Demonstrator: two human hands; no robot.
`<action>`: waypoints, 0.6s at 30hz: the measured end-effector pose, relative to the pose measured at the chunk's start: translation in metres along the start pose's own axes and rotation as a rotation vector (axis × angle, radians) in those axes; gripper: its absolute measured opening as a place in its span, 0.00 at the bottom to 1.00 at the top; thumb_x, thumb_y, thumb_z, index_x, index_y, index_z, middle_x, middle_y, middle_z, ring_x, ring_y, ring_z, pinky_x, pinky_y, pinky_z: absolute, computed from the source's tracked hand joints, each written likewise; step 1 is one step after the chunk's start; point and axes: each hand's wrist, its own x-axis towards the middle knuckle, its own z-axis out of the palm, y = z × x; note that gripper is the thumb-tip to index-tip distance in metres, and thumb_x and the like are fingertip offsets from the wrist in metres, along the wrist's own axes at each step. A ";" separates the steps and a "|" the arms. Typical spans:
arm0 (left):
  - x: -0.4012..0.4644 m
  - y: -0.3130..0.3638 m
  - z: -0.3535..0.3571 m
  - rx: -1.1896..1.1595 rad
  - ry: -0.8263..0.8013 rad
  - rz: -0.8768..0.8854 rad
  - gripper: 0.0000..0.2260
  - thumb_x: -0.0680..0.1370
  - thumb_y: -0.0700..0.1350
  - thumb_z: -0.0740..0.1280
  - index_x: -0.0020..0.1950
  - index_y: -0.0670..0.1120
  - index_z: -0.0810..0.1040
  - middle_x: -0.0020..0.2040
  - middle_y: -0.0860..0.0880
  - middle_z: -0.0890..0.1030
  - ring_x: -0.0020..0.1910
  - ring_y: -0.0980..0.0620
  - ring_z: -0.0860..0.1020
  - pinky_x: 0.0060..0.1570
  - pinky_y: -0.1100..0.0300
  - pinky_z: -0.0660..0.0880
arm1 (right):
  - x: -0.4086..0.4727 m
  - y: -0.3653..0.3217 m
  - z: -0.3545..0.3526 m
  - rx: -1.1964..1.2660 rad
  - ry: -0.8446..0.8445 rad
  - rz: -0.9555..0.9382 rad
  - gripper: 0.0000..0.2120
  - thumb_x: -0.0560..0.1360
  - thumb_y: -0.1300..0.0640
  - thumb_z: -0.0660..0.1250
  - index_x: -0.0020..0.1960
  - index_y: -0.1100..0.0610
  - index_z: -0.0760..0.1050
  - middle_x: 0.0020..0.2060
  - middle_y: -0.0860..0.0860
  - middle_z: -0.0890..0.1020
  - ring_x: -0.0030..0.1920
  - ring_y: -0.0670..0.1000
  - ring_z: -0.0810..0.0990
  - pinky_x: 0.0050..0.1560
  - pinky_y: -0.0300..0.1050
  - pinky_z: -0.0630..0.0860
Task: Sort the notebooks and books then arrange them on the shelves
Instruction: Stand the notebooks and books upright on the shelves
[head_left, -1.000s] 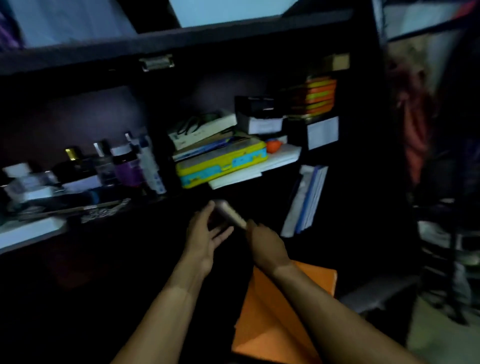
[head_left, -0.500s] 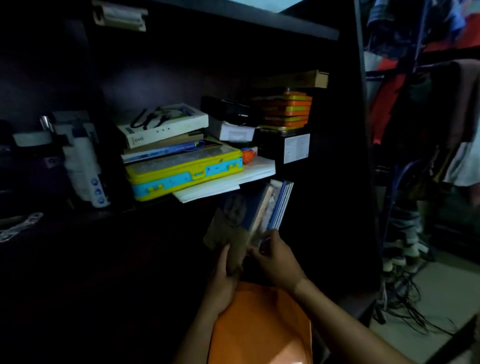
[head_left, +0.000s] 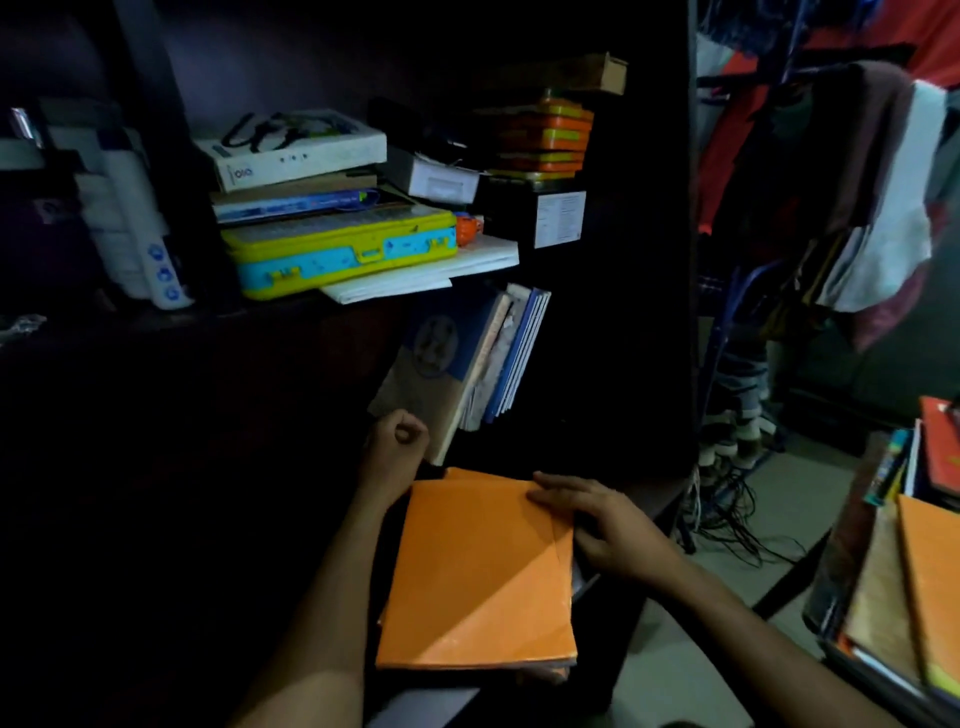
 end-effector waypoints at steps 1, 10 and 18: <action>0.000 -0.004 -0.010 0.094 -0.085 -0.010 0.07 0.80 0.44 0.68 0.44 0.42 0.76 0.39 0.47 0.78 0.41 0.48 0.77 0.37 0.60 0.68 | -0.001 0.000 0.000 0.024 0.018 0.023 0.29 0.70 0.59 0.58 0.68 0.45 0.77 0.72 0.40 0.72 0.71 0.40 0.68 0.70 0.37 0.67; -0.012 -0.004 -0.027 -0.037 -0.478 -0.029 0.13 0.75 0.41 0.76 0.57 0.48 0.79 0.41 0.48 0.82 0.40 0.57 0.82 0.41 0.57 0.75 | 0.001 0.003 0.012 0.038 0.257 0.112 0.16 0.74 0.59 0.66 0.61 0.52 0.76 0.66 0.47 0.75 0.67 0.49 0.74 0.66 0.42 0.71; -0.012 0.001 0.007 -0.319 -0.226 -0.020 0.05 0.80 0.36 0.69 0.52 0.46 0.79 0.49 0.48 0.82 0.48 0.51 0.79 0.42 0.61 0.75 | -0.006 0.011 0.016 0.007 0.209 -0.044 0.25 0.77 0.56 0.59 0.74 0.46 0.69 0.75 0.41 0.68 0.79 0.42 0.57 0.76 0.42 0.57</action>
